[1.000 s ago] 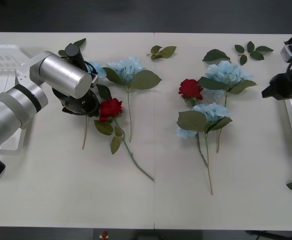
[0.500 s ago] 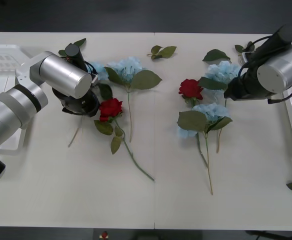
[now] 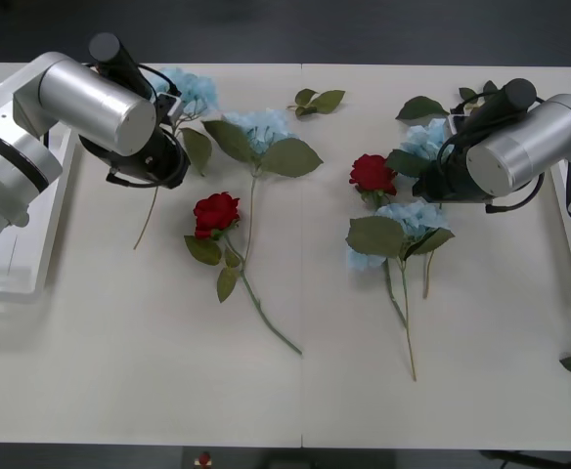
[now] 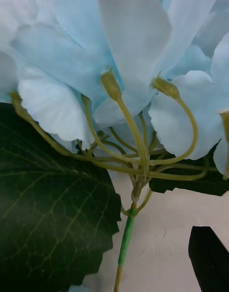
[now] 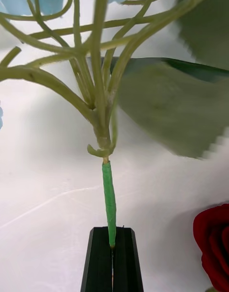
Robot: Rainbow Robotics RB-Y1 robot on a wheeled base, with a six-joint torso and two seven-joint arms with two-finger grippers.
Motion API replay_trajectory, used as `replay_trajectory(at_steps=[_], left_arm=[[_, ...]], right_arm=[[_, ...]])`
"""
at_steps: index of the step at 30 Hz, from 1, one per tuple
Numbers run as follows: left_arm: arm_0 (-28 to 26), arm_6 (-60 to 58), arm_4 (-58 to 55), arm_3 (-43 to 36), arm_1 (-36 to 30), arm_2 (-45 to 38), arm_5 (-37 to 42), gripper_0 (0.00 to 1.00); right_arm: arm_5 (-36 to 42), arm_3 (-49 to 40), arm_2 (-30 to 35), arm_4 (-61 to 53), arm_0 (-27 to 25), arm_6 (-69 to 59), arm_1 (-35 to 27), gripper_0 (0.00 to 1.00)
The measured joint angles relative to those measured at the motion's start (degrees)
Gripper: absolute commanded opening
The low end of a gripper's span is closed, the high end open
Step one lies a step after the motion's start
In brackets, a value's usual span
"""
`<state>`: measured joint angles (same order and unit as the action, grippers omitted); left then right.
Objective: Put the red flowers into the right box and the blue flowers into the left box
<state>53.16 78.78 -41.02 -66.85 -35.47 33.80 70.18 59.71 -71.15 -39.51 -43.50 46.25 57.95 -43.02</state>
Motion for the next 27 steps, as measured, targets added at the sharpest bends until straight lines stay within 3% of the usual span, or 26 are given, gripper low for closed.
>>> replay_trajectory(at_steps=[12,15,20,23,27], left_arm=[[0.0,12.9,-0.7,-3.1,-2.3,-21.5,12.9,0.00],[0.0,13.2,-0.9,-3.1,-5.5,-22.6,13.6,0.00],[0.0,18.4,-4.1,-2.7,-14.0,-20.8,13.4,0.00],[0.0,21.0,-7.6,0.4,-18.8,-20.5,11.5,0.00],[0.0,25.2,-9.7,6.7,-23.3,-20.5,7.4,0.00]], right_arm=[[-4.2,5.1,0.0,0.3,0.0,0.3,2.5,0.87],[-4.2,5.3,0.0,0.3,0.0,0.3,2.5,0.75],[-6.2,6.0,-0.1,0.4,-0.2,0.4,2.5,0.47],[-6.5,6.0,-0.4,1.4,-0.2,0.4,2.5,0.34],[-8.0,6.3,-1.4,1.4,-0.3,0.4,2.5,0.07]])
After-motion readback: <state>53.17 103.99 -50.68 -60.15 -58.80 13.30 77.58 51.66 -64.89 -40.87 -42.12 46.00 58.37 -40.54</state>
